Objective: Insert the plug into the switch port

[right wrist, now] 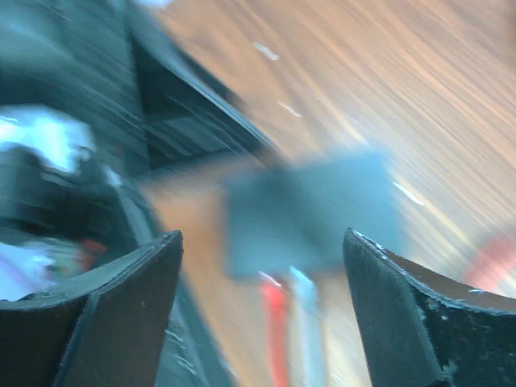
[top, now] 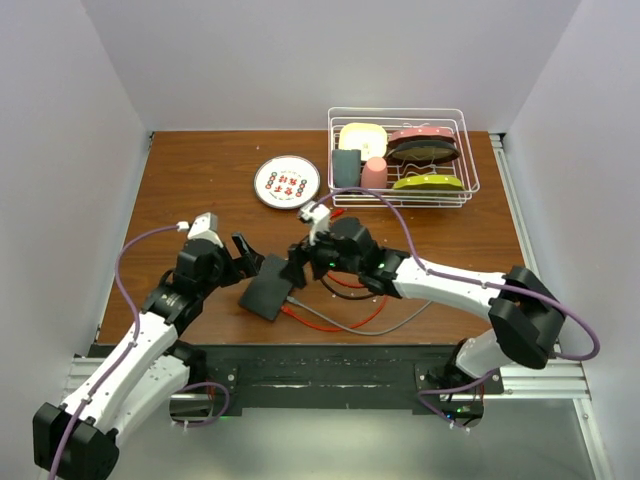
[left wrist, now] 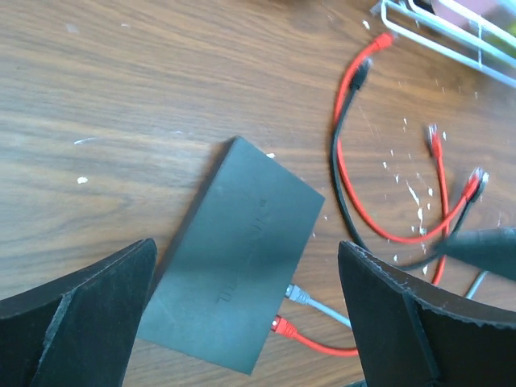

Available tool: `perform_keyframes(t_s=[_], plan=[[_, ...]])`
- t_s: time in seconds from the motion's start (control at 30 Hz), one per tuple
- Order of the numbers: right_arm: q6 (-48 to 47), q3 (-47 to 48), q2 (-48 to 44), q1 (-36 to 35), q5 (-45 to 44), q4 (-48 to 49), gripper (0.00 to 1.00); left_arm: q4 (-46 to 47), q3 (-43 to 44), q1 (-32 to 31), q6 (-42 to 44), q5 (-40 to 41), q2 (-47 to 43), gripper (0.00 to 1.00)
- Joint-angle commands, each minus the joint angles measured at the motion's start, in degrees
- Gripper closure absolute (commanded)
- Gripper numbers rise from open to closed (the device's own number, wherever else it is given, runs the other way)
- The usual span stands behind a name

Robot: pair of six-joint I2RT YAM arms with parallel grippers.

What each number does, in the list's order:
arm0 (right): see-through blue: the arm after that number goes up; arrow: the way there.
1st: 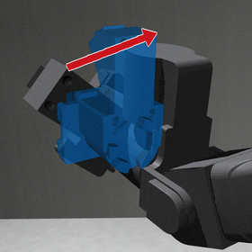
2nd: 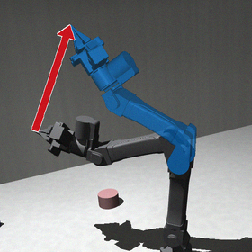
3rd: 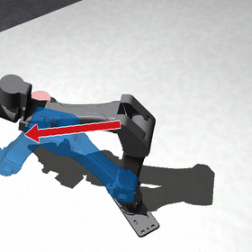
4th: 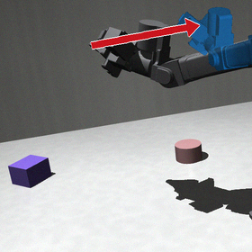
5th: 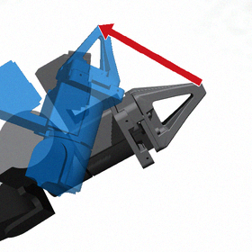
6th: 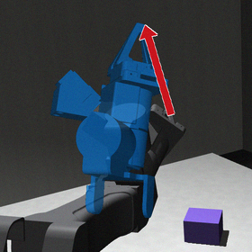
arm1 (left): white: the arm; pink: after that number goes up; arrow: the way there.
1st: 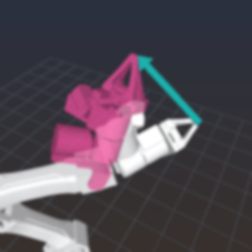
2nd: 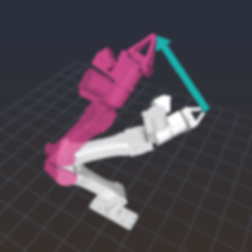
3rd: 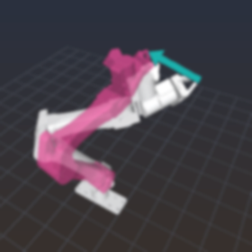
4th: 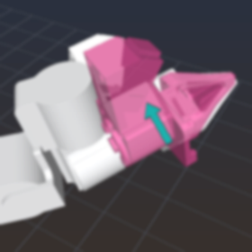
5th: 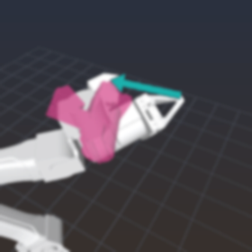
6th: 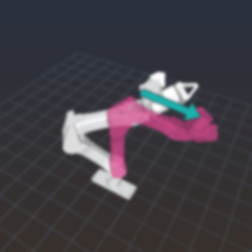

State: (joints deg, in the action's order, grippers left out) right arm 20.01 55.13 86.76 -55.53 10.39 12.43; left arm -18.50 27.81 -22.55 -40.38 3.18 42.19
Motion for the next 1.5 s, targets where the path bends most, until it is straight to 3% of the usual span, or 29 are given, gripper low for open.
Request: perform_keyframes(t_s=[0.0,0.13,0.37,0.47,0.53,0.8,1.03,1.07,1.1,1.13,1.47], plan=[[-8.8,-6.7,-2.7,6.0,-3.9,-8.7,0.11,0.3,4.5,0.6,-2.0,3.7,-0.4,0.00],[-7.6,-8.0,-4.4,6.0,-6.2,-9.0,0.07,-0.7,6.2,0.6,-2.1,3.3,2.3,0.00],[-1.1,0.3,4.9,6.2,-26.0,-16.0,0.14,-0.6,5.6,0.6,-0.8,0.3,-0.5,0.00],[0.6,6.8,9.8,6.7,-28.5,-19.0,0.21,-1.4,5.1,0.6,-0.9,-0.9,-1.7,0.00],[1.9,11.3,14.5,7.4,-30.0,-20.2,0.31,-1.3,4.6,0.6,-0.9,-1.1,-2.2,0.01],[7.1,22.4,24.9,10.6,-31.5,-24.8,0.35,-2.0,4.1,0.6,-0.8,-2.7,-4.0,0.02],[7.4,28.1,32.2,11.2,-30.4,-26.0,0.61,-2.9,3.8,0.6,-0.3,-2.7,-5.9,0.02],[7.6,28.2,32.9,11.3,-30.0,-26.0,0.69,-2.9,3.7,0.6,0.0,-2.7,-5.9,0.02],[7.8,28.0,32.7,11.3,-29.8,-26.4,0.92,-2.9,3.7,0.6,0.0,-2.7,-6.1,0.02],[8.0,27.4,32.1,11.3,-29.5,-26.0,0.97,-3.8,4.2,0.6,0.2,-2.4,-6.3,0.02],[4.0,17.6,18.5,11.3,-24.5,-24.7,1.00,-5.2,4.0,0.6,0.5,-2.9,-8.0,0.02]])
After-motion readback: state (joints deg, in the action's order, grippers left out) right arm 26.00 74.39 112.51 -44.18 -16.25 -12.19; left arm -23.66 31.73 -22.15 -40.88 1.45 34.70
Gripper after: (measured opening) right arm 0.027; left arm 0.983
